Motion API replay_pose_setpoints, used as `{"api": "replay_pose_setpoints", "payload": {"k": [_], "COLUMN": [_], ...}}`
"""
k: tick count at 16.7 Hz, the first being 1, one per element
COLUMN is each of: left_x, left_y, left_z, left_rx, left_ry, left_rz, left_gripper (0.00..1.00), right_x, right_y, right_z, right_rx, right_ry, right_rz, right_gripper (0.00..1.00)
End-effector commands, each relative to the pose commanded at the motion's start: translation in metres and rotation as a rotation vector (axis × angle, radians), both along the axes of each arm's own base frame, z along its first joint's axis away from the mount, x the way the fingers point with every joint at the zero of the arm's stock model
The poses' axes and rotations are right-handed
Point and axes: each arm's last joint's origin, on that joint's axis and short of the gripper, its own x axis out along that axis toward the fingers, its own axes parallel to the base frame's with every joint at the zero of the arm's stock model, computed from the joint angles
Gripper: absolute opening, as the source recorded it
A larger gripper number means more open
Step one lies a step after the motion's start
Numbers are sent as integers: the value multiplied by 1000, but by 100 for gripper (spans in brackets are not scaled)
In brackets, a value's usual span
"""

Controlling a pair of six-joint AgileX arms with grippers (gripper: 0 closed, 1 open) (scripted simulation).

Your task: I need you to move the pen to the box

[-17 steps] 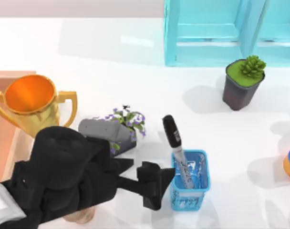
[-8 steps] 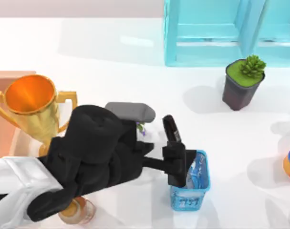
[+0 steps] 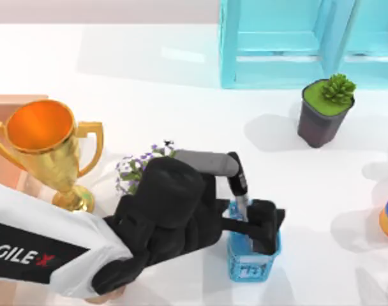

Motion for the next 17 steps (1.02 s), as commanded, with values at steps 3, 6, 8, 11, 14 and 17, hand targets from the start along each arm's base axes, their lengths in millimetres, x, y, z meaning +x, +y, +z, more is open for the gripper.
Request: {"api": "replay_pose_setpoints", "payload": {"k": [3, 6, 8, 11, 14, 17], "left_x": [0, 0, 0, 0, 0, 0], "left_y": [0, 0, 0, 0, 0, 0], "left_z": [-1, -1, -1, -1, -1, -1], "left_rx": [0, 0, 0, 0, 0, 0], "left_ry": [0, 0, 0, 0, 0, 0], "left_rz": [0, 0, 0, 0, 0, 0], "left_gripper": [100, 85, 70, 47, 25, 2], "right_x": [0, 0, 0, 0, 0, 0], "right_y": [0, 0, 0, 0, 0, 0], "right_z": [0, 0, 0, 0, 0, 0], "right_rx": [0, 0, 0, 0, 0, 0], "right_ry": [0, 0, 0, 0, 0, 0], "right_rz": [0, 0, 0, 0, 0, 0], "right_gripper": [100, 100, 100, 100, 100, 100]}}
